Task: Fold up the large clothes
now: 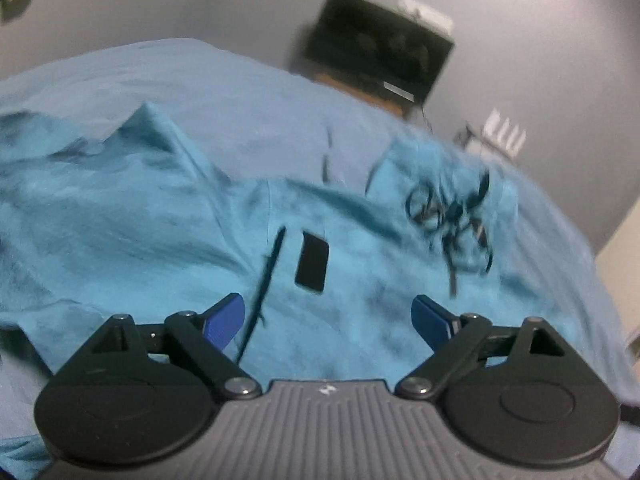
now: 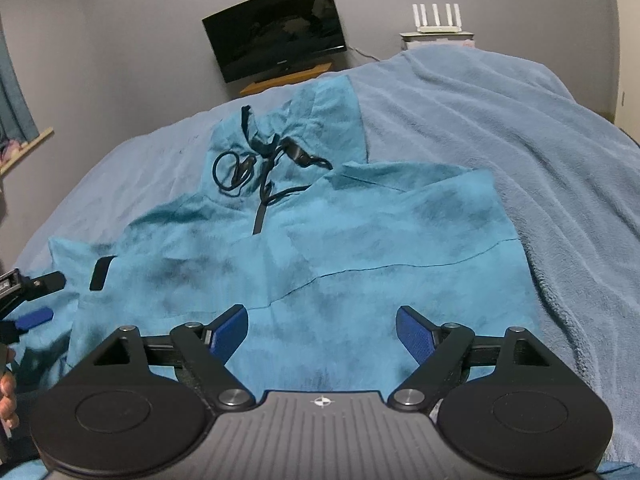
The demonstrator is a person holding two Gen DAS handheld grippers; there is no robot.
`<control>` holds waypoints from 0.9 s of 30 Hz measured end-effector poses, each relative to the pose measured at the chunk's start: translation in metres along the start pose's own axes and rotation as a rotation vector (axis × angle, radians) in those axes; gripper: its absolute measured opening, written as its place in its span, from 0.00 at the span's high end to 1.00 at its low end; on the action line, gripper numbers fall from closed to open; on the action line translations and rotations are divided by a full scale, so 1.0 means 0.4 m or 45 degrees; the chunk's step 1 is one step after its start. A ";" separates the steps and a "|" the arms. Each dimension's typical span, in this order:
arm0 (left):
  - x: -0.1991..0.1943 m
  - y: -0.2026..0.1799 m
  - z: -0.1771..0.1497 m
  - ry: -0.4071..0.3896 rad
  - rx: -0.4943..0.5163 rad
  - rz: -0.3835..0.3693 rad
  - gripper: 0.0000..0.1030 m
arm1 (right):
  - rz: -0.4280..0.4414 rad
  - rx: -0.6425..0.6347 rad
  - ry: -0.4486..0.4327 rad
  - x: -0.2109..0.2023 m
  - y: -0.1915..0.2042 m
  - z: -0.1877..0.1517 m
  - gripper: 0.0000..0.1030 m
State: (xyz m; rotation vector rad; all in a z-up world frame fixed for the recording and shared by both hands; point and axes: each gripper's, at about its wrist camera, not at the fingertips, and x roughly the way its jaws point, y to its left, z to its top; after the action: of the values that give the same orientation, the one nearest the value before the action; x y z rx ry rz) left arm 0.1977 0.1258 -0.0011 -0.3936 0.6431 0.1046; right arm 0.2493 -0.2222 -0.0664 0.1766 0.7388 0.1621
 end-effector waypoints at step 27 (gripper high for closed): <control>0.146 -0.058 -0.100 0.319 0.364 0.363 0.00 | -0.391 -0.107 -0.266 -0.003 0.040 -0.045 0.00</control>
State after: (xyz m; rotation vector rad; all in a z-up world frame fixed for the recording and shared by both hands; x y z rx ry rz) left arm 0.2269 0.0876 -0.0580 -0.0359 0.9466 0.2342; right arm 0.2346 -0.2050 -0.0753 -0.0019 0.5414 -0.1164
